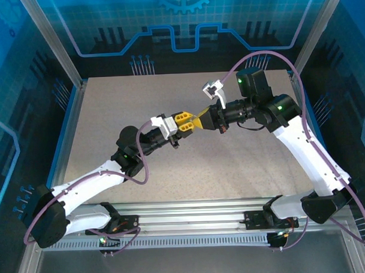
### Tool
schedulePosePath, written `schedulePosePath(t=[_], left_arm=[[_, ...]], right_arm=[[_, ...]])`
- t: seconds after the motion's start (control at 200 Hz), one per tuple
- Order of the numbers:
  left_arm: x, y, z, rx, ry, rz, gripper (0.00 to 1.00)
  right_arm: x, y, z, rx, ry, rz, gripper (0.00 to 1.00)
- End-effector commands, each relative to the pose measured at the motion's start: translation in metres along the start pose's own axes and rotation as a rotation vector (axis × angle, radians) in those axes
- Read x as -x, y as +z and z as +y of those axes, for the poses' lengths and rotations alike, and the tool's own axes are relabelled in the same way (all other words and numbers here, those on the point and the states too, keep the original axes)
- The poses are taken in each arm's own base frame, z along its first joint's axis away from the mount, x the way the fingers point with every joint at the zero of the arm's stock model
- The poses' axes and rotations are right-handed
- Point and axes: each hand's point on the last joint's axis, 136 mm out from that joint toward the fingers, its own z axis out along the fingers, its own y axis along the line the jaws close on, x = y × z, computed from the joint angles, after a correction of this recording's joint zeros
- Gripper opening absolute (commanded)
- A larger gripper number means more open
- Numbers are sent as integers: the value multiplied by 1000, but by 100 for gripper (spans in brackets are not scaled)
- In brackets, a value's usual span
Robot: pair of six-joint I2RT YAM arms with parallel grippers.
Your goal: Remove the keys from the keyring
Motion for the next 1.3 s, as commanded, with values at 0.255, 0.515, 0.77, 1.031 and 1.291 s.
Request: schedulePosePath(t=[0.255,0.515,0.77,1.031,1.291], left_arm=[[20,0,0,-3,-3,-46,0],[20,-4,3,22,-5,-25,0],[23,-7,5,38,-4,-15,0],[30,-6,10,61,-31,-42,0],[36,-6,12,70,-70,-59,0]], right_arm=[[5,-7,0,1,-3,-34,0],[11,-16,-9,-103,-95,-113,0],[14,-32,6,-143,-274,-231,0],[12,-52,19,-216,-488,-405,0],[7,-60,29,-244,-617,-495,0]])
